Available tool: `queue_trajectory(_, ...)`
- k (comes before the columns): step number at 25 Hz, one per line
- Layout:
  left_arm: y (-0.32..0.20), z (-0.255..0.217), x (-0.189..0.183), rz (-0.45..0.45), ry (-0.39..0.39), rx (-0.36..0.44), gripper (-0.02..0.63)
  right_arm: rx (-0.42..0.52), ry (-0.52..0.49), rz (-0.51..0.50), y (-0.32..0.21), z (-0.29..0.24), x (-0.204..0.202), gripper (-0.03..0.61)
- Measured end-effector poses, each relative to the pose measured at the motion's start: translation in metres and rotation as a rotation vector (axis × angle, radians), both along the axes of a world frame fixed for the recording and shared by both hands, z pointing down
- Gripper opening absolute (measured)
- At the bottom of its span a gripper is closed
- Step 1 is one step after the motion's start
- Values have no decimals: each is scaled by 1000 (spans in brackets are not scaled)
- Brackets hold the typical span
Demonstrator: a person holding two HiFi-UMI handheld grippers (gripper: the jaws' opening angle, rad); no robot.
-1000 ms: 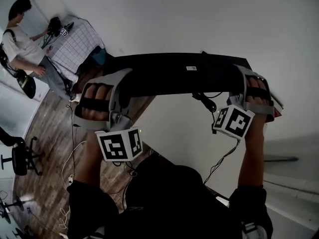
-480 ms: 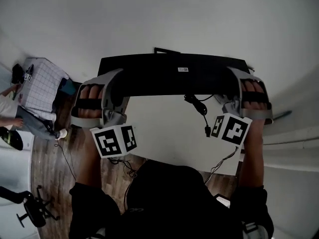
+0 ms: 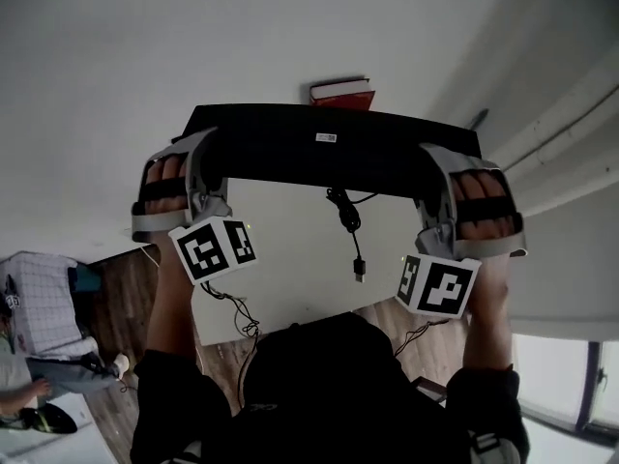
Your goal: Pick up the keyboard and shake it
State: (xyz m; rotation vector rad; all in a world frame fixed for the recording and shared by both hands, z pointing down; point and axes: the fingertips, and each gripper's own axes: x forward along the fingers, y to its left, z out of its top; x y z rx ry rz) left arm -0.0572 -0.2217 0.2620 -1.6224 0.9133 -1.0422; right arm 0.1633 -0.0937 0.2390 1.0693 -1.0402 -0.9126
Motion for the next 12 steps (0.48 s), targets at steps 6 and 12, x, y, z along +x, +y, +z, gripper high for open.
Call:
queue_trajectory(6,6,19,136,232,-32,-41,77,-25,27,240,70,4,81,87)
queue_trajectory(12,21,63,185,402,-86,-102,74,-139,-44,384,100,39,106,87)
